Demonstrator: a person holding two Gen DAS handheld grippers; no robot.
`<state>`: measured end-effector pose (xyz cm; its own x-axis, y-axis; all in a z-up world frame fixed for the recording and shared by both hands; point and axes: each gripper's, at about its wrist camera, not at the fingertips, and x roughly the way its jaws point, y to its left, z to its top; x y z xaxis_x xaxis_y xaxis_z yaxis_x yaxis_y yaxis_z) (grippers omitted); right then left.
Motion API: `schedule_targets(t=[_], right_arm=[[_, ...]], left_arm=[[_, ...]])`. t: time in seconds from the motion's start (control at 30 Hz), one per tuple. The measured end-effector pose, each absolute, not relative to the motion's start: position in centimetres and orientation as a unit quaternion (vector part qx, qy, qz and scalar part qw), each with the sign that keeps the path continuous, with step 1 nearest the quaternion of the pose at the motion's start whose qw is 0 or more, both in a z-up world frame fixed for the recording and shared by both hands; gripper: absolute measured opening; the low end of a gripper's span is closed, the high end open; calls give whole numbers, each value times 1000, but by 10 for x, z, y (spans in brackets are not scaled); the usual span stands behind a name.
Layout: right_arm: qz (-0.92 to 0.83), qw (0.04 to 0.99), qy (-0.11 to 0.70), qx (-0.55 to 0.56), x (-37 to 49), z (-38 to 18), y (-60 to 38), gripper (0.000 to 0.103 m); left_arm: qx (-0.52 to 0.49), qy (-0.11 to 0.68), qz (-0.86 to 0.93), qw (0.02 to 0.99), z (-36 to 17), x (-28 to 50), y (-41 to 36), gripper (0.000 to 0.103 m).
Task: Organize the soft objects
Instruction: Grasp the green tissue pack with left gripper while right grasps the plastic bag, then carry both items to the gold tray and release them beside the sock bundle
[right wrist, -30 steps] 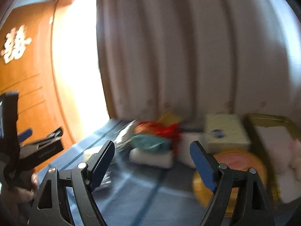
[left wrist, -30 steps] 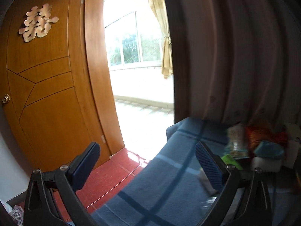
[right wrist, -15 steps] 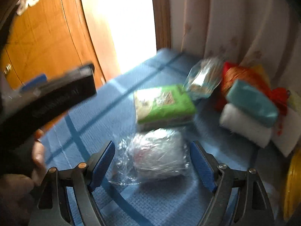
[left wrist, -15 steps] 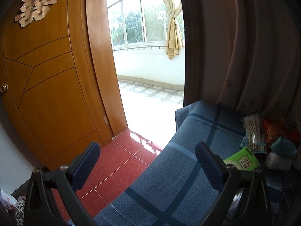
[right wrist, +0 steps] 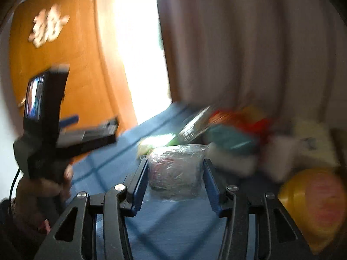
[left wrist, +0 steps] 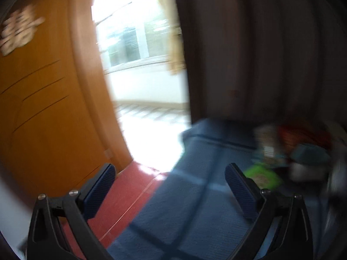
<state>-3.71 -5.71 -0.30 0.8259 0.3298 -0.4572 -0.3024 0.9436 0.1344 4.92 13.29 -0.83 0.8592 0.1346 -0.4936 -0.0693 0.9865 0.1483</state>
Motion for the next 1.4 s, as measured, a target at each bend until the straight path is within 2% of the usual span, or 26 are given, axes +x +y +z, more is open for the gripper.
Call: schedule_targets(t=[0.13, 0.33, 0.4, 0.43, 0.5, 0.57, 0.67, 0.83, 1.03, 1.27, 1.4], right_arm=[[94, 975, 193, 59, -52, 3, -90, 52], [76, 973, 201, 88, -40, 4, -106, 53], [76, 973, 200, 83, -40, 5, -104, 53], [76, 974, 198, 80, -41, 7, -104, 53], [75, 975, 196, 76, -49, 11, -104, 53], [75, 975, 194, 73, -45, 9, -102, 53], [70, 976, 192, 69, -40, 3, -97, 53], [58, 978, 182, 81, -47, 4, -100, 53], [22, 988, 145, 48, -59, 11, -100, 53], [-2, 993, 117, -7, -75, 15, -104, 53], [-22, 994, 109, -13, -81, 16, -122, 53]], left_arm=[[137, 271, -51, 951, -15, 52, 97, 102], [202, 329, -118, 915, -34, 75, 66, 101], [205, 360, -118, 903, -41, 85, 63, 91], [206, 376, -114, 896, -45, 90, 63, 81], [191, 385, -120, 895, -45, 95, 66, 74], [178, 394, -131, 892, -45, 97, 70, 61], [172, 396, -130, 893, -44, 97, 70, 54], [160, 377, -109, 906, -39, 81, 62, 52], [0, 316, -61, 947, -13, 47, 94, 52], [24, 209, -7, 978, 6, -4, 67, 52], [20, 183, -8, 983, 7, -17, 52, 52]])
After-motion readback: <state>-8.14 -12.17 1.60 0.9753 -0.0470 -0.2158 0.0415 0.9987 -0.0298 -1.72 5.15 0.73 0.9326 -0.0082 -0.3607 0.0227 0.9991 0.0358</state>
